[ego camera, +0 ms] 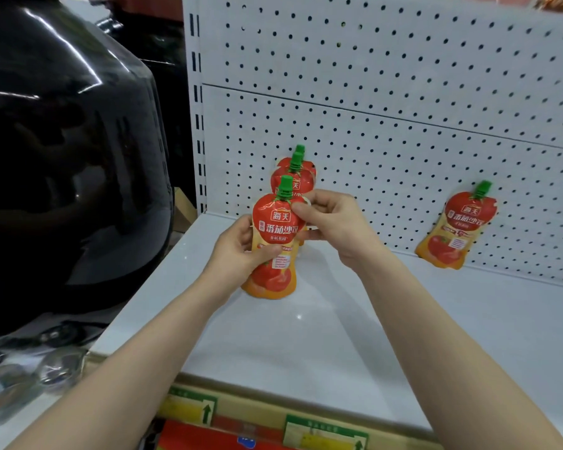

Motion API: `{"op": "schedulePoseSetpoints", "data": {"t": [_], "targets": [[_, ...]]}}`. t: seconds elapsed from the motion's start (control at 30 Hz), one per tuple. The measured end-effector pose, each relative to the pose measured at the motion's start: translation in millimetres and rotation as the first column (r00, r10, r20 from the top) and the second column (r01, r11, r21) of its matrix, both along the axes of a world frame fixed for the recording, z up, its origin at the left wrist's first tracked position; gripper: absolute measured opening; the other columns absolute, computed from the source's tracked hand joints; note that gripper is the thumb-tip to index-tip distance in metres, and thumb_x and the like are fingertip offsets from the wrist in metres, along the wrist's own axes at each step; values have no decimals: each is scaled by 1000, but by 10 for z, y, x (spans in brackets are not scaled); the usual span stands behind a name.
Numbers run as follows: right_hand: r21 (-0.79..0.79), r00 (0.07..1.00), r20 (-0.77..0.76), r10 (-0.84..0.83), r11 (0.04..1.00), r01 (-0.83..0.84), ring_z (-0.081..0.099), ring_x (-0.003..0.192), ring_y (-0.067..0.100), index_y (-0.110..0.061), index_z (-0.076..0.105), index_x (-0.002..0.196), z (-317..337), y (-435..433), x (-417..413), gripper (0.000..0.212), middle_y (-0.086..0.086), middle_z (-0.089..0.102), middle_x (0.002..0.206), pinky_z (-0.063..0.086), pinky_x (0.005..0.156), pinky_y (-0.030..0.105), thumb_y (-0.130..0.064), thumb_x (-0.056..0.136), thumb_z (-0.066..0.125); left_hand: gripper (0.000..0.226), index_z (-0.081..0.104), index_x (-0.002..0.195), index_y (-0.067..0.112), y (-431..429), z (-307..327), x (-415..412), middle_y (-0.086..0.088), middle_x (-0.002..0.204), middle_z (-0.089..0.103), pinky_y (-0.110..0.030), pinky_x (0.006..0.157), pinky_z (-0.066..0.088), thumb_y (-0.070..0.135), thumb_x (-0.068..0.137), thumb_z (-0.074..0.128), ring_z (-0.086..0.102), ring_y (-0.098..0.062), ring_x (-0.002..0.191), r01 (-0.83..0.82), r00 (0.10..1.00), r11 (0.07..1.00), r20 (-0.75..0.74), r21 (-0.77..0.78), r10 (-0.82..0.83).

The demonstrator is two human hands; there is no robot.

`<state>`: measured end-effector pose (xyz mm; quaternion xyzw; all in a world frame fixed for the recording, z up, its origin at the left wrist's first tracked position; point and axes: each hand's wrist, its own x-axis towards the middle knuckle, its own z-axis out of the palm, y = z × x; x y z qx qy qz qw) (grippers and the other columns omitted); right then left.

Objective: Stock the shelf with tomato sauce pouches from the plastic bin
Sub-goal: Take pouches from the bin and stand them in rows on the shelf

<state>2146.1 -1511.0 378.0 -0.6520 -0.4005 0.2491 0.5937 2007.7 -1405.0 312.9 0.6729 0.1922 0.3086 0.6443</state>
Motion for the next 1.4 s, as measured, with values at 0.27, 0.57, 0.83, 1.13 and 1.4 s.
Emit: {"op": "schedulePoseSetpoints", "data": {"t": [0.27, 0.57, 0.83, 1.13, 1.4], "targets": [[140, 971, 37, -237, 963, 230, 69, 77, 18, -12, 73, 94, -89, 116, 165, 7, 11, 75, 90, 62, 71, 35, -14, 93, 66, 33, 59, 114, 22, 130, -267, 97, 5, 104, 62, -18, 71, 47, 18, 85, 72, 60, -11, 90, -85, 952, 979, -274, 185, 134], [192, 950, 81, -303, 940, 283, 72, 83, 17, -26, 72, 85, -183, 344, 244, 16, 6, 75, 89, 61, 66, 27, -15, 94, 65, 28, 58, 115, 18, 248, -301, 415, -1, 109, 64, -38, 89, 54, 20, 88, 66, 63, -18, 96, -150, 896, 933, -354, 326, 268], [177, 928, 162, -335, 935, 307, 72, 77, 34, -14, 71, 87, -298, 420, 339, 12, 12, 75, 87, 59, 73, 55, -23, 93, 66, 34, 56, 119, 18, 242, -348, 506, -2, 111, 64, -40, 90, 54, 23, 87, 69, 63, -19, 97, -196, 872, 906, -355, 376, 336], [93, 868, 398, -296, 955, 283, 69, 87, 14, -40, 65, 106, -248, 100, 397, 20, -5, 71, 92, 60, 76, 46, -43, 86, 66, 45, 50, 129, 21, 154, -230, 336, 0, 123, 56, -40, 90, 54, 25, 88, 68, 60, -17, 100, -242, 877, 901, -316, 359, 362], [-39, 584, 714, -387, 810, 584, 64, 92, 11, -26, 62, 122, -485, -986, -82, 29, -11, 68, 99, 52, 87, 43, -40, 98, 54, 27, 57, 113, 24, -233, -68, -162, 4, 96, 66, -4, 58, 44, 15, 89, 65, 60, -3, 77, 32, 983, 939, -181, 342, 32]]}}
